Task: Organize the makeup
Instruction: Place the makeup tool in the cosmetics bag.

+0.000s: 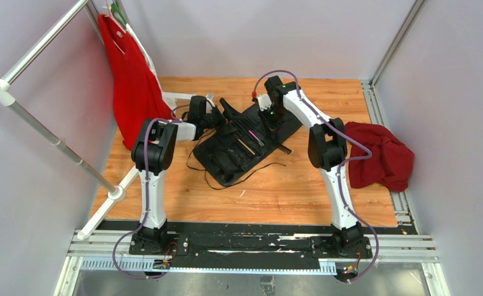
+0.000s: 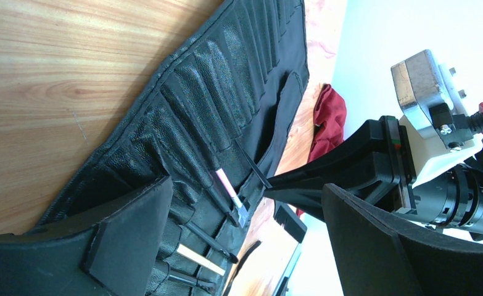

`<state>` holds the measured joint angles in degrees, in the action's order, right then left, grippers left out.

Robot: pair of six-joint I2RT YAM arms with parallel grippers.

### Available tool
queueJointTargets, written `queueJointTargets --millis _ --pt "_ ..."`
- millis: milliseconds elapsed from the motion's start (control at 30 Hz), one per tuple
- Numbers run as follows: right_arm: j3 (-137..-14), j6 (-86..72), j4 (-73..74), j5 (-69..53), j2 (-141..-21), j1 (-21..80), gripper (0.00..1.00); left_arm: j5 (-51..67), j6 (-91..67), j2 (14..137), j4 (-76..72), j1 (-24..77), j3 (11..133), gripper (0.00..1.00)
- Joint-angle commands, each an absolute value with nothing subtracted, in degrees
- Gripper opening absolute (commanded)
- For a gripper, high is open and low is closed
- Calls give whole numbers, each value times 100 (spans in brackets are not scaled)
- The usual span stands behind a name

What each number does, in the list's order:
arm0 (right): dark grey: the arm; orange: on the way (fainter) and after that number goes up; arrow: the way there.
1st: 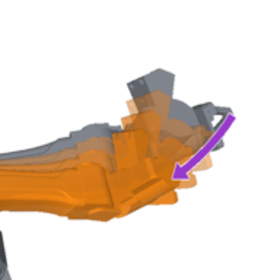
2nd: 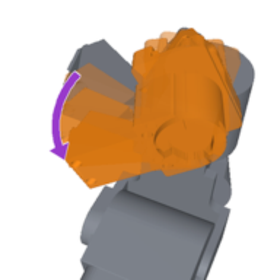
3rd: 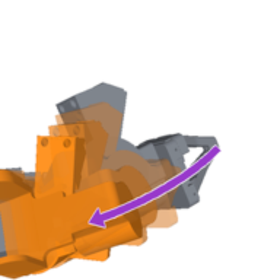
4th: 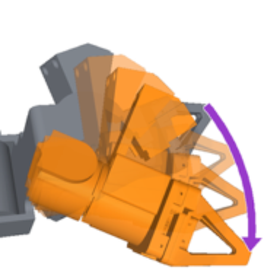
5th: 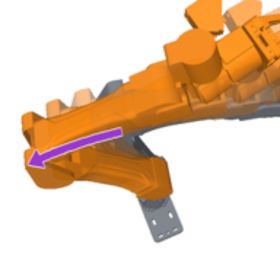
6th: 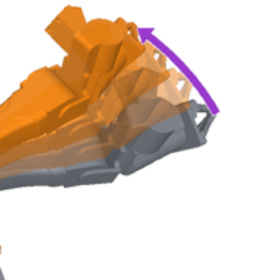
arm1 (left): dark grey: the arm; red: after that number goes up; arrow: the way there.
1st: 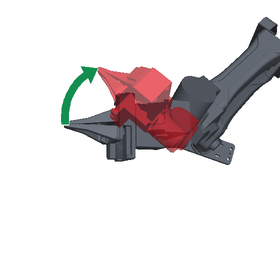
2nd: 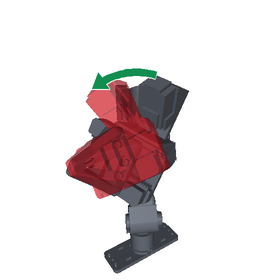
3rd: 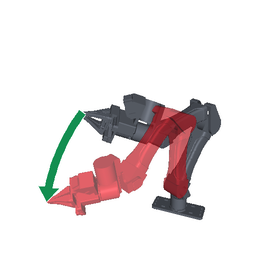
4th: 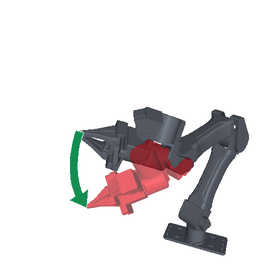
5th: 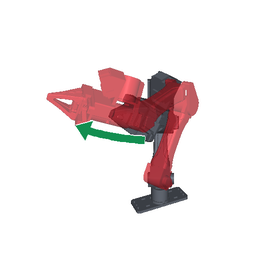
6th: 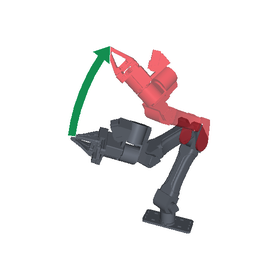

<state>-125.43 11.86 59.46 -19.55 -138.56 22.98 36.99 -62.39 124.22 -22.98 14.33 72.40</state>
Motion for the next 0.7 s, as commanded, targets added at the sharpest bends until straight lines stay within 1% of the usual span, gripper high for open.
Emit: queueJointTargets --millis 0,433,667 --pt "-12717 1282 6074 -2057 -13991 2208 0 3581 -6111 12412 -1799 1344 7097 98" --pt "-12948 1255 6040 -2144 -14219 2209 1 3595 -6122 12436 -1789 1338 7137 98" --pt "-13284 1222 6033 -2164 -14391 2206 1 3587 -6112 12436 -1793 1344 7110 98"
